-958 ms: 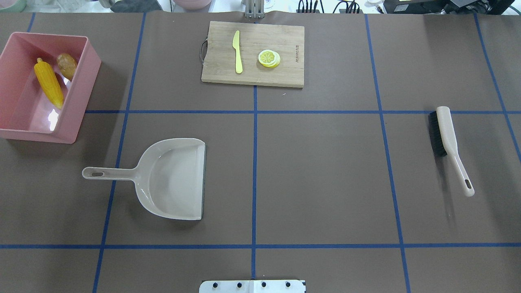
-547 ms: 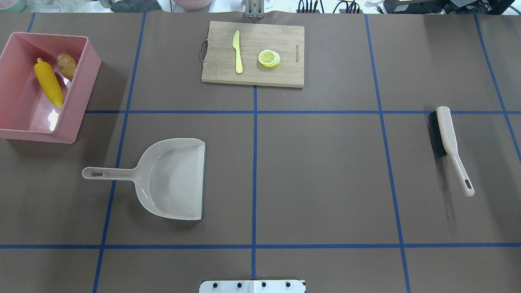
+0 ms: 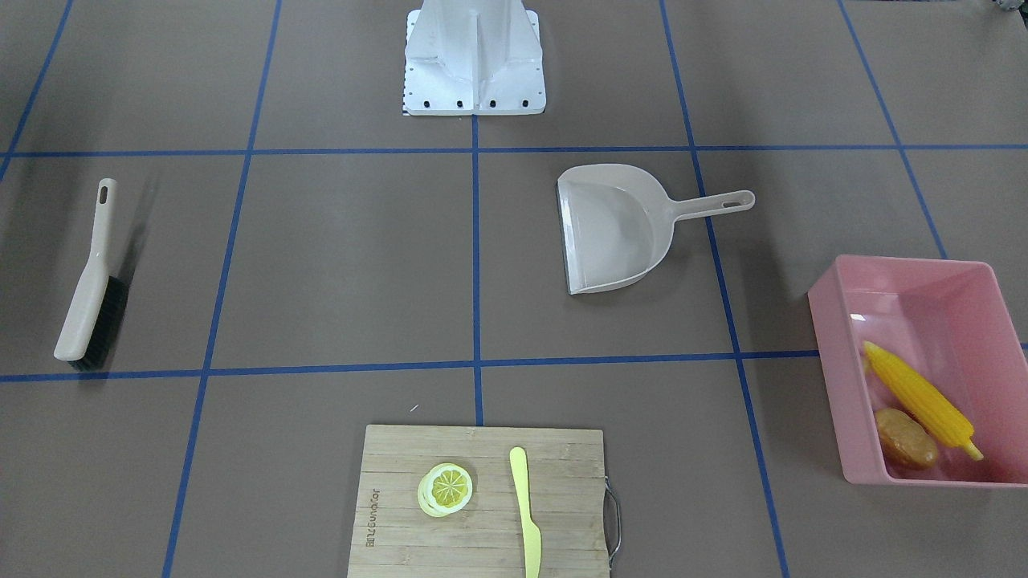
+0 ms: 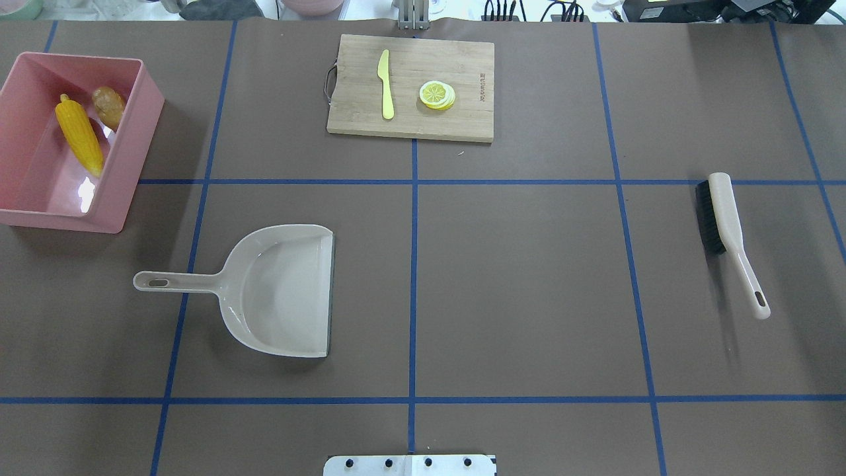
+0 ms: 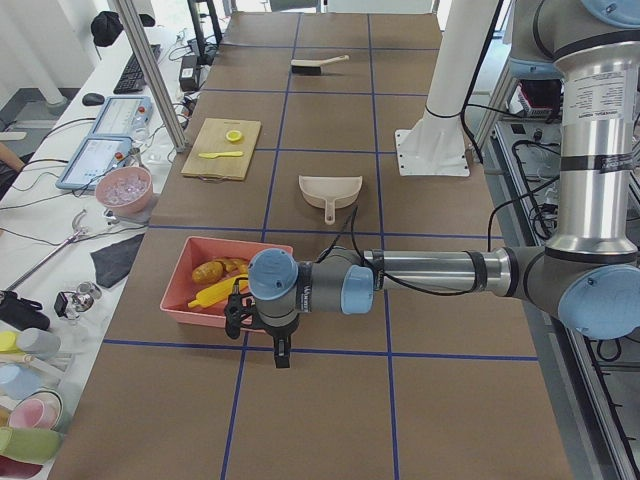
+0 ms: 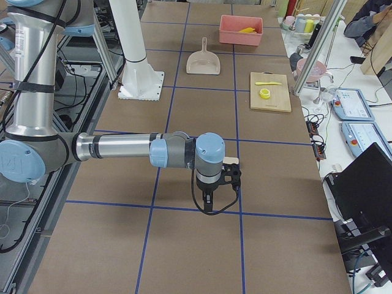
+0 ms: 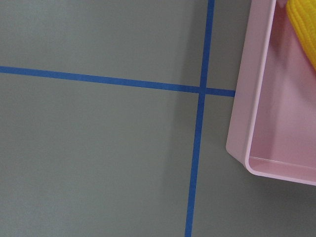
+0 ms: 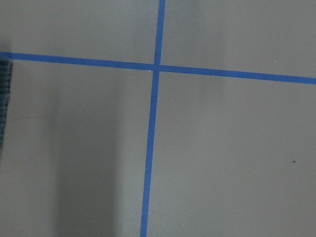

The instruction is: Sweep and dump trash into bin

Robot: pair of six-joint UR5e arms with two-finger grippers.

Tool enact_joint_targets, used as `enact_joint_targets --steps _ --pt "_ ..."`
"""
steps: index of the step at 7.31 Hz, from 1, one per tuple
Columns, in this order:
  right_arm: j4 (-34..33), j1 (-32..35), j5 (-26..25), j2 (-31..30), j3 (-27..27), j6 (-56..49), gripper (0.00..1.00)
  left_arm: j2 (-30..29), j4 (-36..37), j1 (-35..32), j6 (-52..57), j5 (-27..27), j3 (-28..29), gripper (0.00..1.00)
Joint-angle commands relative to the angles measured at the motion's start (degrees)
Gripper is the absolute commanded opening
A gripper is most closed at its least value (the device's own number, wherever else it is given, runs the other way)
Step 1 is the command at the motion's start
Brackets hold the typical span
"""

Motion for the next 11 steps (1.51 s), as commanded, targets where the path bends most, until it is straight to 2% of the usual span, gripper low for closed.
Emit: enact_joint_targets --steps 1,5,11 --pt "0.00 0.00 0.00 0.04 0.00 0.00 1.00 0.03 0.10 0.00 -0.06 0.16 -1.09 0.98" --pt "0.00 0.00 0.00 0.13 0.00 0.35 1.00 1.52 0.28 -0.17 -0.06 0.16 -4.68 0.98" --pt "0.00 0.00 0.00 0.13 -0.09 0.44 1.00 1.87 0.46 -0.44 3.19 0.24 -4.35 0.98"
